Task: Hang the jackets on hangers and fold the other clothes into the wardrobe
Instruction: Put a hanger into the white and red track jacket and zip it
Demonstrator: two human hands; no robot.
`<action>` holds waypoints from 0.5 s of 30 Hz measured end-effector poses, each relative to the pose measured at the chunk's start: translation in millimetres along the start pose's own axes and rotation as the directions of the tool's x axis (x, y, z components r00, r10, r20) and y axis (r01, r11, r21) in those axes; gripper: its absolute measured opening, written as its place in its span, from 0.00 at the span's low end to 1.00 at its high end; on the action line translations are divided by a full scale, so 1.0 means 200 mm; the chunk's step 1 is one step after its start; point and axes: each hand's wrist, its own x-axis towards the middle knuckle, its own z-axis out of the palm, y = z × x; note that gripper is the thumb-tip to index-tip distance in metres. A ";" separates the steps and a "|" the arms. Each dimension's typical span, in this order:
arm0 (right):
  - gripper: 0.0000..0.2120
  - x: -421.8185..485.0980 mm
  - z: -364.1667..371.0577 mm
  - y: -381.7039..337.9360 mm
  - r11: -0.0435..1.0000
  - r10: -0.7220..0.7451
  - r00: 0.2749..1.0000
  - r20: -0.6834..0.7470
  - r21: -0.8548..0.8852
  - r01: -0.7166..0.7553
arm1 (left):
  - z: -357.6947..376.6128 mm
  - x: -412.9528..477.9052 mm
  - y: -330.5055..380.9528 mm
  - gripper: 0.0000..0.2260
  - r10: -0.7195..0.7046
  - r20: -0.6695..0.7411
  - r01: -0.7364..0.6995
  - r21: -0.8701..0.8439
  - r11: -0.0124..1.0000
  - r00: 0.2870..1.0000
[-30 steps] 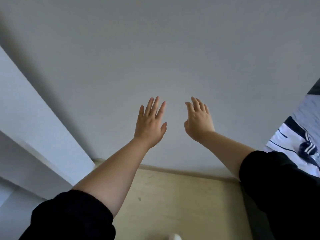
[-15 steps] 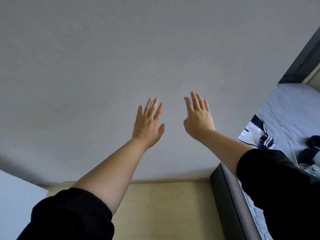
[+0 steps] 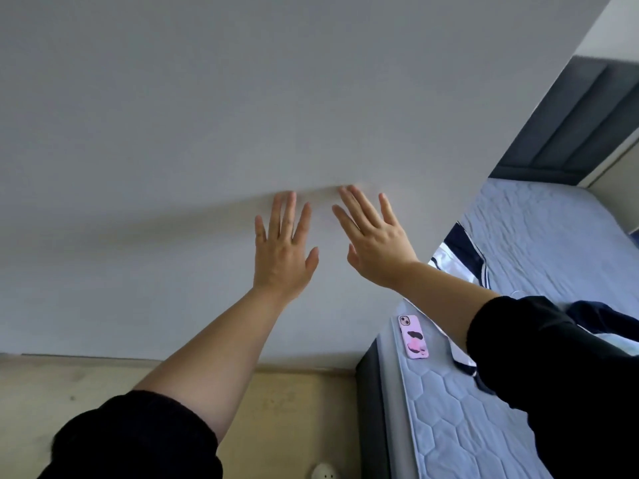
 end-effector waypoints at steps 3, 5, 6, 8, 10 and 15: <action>0.33 -0.07 0.10 0.02 0.999 -0.033 0.999 -0.043 -0.032 0.032 | 0.12 -0.03 0.07 0.32 -0.012 -0.020 0.012 -0.008 1.000 1.000; 0.33 -0.10 0.18 0.00 0.998 -0.043 0.996 -0.080 -0.049 0.039 | 0.20 -0.06 0.08 0.31 -0.005 -0.041 0.005 -0.003 1.000 0.999; 0.33 -0.11 0.22 -0.01 0.998 -0.040 0.994 -0.101 -0.055 0.035 | 0.24 -0.07 0.09 0.31 -0.006 -0.060 0.006 -0.002 1.000 0.998; 0.34 -0.14 0.31 -0.06 0.998 -0.028 0.990 -0.137 -0.056 0.021 | 0.34 -0.09 0.08 0.30 -0.007 -0.101 0.006 -0.005 1.000 0.995; 0.34 -0.18 0.41 -0.11 0.998 -0.011 0.987 -0.162 -0.055 0.002 | 0.44 -0.11 0.07 0.30 -0.006 -0.146 0.006 -0.002 1.000 0.989; 0.34 -0.32 0.72 -0.22 0.996 0.044 0.970 -0.237 -0.063 -0.061 | 0.69 -0.19 0.08 0.31 -0.016 -0.237 0.013 -0.011 1.000 0.971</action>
